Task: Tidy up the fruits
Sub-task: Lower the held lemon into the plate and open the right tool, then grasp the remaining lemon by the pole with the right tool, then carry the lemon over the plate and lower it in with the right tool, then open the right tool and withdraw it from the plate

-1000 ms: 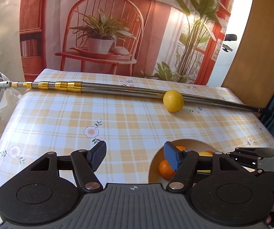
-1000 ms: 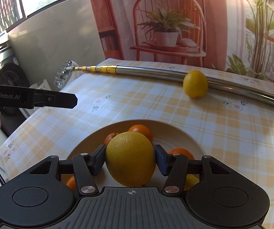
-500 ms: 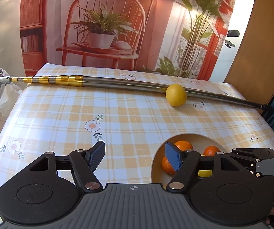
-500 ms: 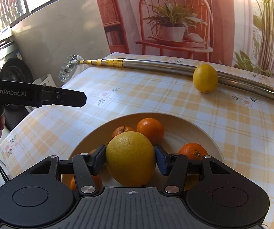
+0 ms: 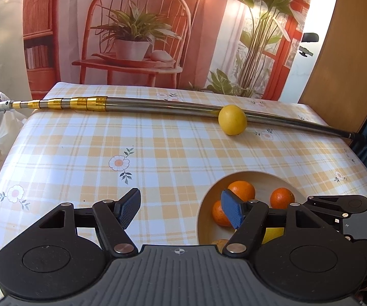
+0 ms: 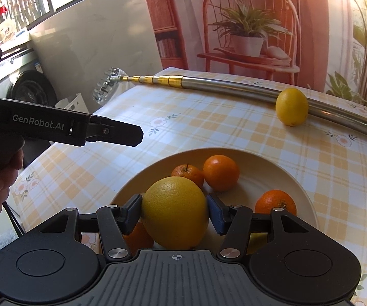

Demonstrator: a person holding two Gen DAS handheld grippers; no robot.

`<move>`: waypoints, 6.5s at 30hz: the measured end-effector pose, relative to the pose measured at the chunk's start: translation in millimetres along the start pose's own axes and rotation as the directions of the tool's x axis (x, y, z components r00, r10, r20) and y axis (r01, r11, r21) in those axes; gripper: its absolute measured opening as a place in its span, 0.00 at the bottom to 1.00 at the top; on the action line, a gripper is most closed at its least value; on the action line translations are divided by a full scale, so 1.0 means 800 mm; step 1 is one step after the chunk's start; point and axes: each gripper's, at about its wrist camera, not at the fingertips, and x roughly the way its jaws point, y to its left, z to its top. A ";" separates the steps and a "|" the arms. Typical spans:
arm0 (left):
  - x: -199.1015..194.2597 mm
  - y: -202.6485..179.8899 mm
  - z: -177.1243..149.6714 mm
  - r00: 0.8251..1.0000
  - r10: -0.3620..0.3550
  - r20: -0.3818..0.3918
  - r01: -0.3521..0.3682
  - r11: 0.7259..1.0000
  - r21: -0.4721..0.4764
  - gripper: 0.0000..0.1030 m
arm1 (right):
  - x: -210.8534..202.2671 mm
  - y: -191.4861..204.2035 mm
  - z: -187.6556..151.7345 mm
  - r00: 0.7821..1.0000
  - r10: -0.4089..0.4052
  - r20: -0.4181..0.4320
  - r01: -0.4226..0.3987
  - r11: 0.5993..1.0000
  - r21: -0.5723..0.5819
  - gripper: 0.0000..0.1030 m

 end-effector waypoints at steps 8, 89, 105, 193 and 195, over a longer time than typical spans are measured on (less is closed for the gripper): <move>-0.001 0.002 -0.002 1.000 0.005 -0.003 -0.005 1.000 -0.004 0.70 | -0.011 -0.001 0.001 0.999 -0.001 0.039 0.000 1.000 0.023 0.50; 0.048 0.033 0.037 0.996 0.088 -0.004 -0.088 0.993 -0.073 0.72 | 0.082 -0.168 0.112 0.970 -0.227 0.085 0.218 0.970 0.108 0.49; 0.011 0.001 0.027 0.997 0.054 0.048 -0.053 0.998 -0.024 0.79 | -0.008 -0.126 0.082 0.968 -0.213 0.132 0.193 0.969 0.151 0.49; -0.021 -0.010 0.005 0.997 0.059 0.050 -0.059 0.998 -0.010 0.91 | -0.053 -0.034 -0.004 0.979 -0.195 0.056 0.189 0.977 0.096 0.47; -0.021 -0.010 0.005 0.997 0.060 0.051 -0.059 0.998 -0.009 0.91 | -0.055 -0.035 -0.003 0.976 -0.208 0.058 0.202 0.974 0.100 0.51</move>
